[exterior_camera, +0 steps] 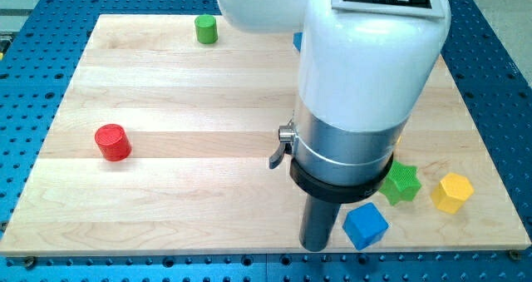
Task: Push the red circle into the green star
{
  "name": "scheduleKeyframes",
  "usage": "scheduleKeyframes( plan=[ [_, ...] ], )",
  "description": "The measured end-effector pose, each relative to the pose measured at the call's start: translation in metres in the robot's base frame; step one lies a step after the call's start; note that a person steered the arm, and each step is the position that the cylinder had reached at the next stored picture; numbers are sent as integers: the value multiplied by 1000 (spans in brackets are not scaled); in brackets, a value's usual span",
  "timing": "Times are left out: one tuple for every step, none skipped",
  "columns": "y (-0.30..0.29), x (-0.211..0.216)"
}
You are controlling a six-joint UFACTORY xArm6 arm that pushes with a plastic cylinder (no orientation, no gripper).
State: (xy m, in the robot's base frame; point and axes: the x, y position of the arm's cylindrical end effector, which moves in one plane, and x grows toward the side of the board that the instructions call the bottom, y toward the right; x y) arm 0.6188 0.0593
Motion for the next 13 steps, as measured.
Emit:
scheduleKeyframes(
  plan=[
    [38,-1],
    [91,-9],
    [93,-42],
    [63,0],
    [-24,-30],
    [-187,-53],
    [-335,-55],
    [-362,-110],
    [-285,-129],
    [-163,-101],
    [-236,-125],
    [-243,-149],
    [-152,-160]
  ],
)
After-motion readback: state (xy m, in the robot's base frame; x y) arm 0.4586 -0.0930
